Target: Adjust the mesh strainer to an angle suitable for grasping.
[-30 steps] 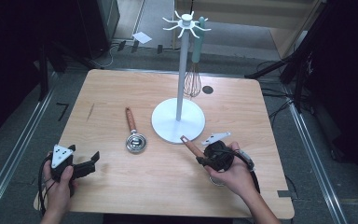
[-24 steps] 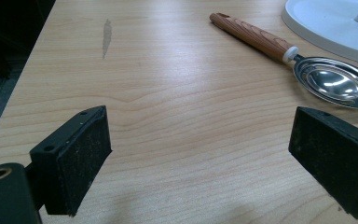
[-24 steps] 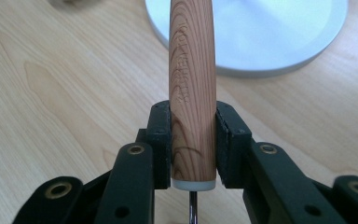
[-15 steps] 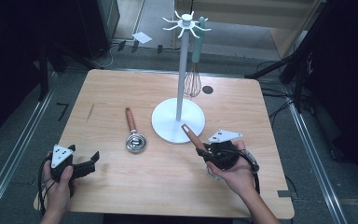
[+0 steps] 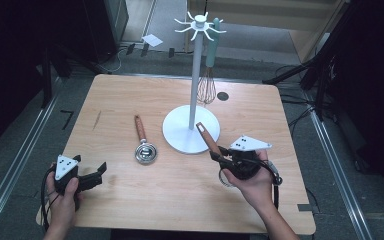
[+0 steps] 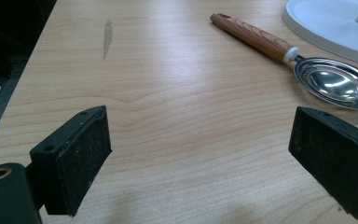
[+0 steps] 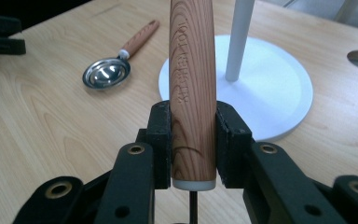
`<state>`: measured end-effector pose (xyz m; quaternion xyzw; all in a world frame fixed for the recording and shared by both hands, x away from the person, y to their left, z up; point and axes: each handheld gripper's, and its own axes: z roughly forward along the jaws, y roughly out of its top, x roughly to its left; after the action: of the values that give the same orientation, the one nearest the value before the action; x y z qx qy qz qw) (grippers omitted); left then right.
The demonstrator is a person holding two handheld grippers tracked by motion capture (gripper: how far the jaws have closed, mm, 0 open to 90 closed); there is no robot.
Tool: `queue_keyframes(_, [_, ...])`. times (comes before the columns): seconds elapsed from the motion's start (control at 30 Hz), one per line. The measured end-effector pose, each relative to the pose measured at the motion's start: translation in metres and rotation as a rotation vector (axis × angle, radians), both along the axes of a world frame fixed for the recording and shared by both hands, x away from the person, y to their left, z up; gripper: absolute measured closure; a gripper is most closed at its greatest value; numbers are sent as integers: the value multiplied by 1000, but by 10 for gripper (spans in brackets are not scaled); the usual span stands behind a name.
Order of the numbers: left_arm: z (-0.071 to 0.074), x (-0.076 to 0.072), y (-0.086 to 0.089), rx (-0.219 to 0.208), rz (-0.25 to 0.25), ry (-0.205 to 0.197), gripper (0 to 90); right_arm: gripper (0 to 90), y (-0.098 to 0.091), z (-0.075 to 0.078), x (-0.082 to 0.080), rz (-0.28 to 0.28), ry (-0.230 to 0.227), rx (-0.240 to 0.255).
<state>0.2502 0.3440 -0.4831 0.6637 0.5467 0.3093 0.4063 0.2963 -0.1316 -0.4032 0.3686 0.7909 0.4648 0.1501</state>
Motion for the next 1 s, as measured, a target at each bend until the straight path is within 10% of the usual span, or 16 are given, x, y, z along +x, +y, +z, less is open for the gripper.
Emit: queue_keyframes(1.0, [0,0,-1,3,4,1,61,719,4,30,3,-30,-160,168])
